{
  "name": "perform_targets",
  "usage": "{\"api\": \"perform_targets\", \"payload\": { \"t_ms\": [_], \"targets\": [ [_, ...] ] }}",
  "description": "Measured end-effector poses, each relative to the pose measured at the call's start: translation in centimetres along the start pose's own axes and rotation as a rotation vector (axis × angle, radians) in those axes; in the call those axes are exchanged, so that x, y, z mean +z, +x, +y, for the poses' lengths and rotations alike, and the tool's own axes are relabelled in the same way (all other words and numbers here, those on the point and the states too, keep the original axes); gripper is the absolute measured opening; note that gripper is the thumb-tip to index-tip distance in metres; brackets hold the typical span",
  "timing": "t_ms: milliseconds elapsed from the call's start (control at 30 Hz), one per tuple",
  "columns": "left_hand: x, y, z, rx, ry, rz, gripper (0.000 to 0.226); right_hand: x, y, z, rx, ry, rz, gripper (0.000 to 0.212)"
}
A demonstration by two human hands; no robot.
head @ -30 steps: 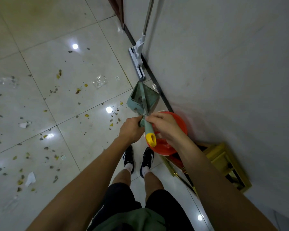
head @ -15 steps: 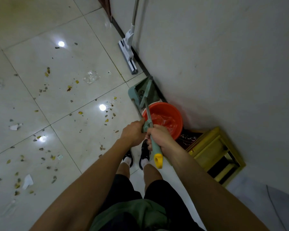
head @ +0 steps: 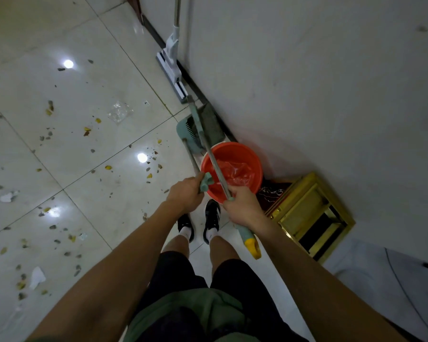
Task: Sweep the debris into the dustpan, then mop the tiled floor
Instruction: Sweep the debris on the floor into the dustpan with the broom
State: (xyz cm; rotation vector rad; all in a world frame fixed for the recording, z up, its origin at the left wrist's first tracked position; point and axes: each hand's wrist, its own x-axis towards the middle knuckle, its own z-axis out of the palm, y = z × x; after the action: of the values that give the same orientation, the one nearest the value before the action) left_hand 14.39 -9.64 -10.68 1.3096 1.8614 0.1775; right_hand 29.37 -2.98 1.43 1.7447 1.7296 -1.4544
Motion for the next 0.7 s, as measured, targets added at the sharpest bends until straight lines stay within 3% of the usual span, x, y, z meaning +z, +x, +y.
{"api": "perform_targets", "payload": {
  "t_ms": [167,400,567,700],
  "targets": [
    [-2.8,1.5,-0.6,-0.163,-0.022,0.085,0.04,-0.7,-0.1,2.4,-0.065,-0.116,0.018,0.043],
    [-4.1,1.7,1.0,-0.221,-0.074,0.289,0.016,-0.8,0.2,3.9,-0.102,-0.078,0.015,0.045],
    [-2.9,-2.1,1.6,-0.31,-0.066,0.369,0.01,-1.8,0.1,5.4,-0.125,-0.106,0.085,0.016],
    [-0.6,-6.6,2.1,-0.399,-0.076,0.402,0.016,-3.5,-0.4,7.4,-0.175,-0.176,0.074,0.019]
  ]
}}
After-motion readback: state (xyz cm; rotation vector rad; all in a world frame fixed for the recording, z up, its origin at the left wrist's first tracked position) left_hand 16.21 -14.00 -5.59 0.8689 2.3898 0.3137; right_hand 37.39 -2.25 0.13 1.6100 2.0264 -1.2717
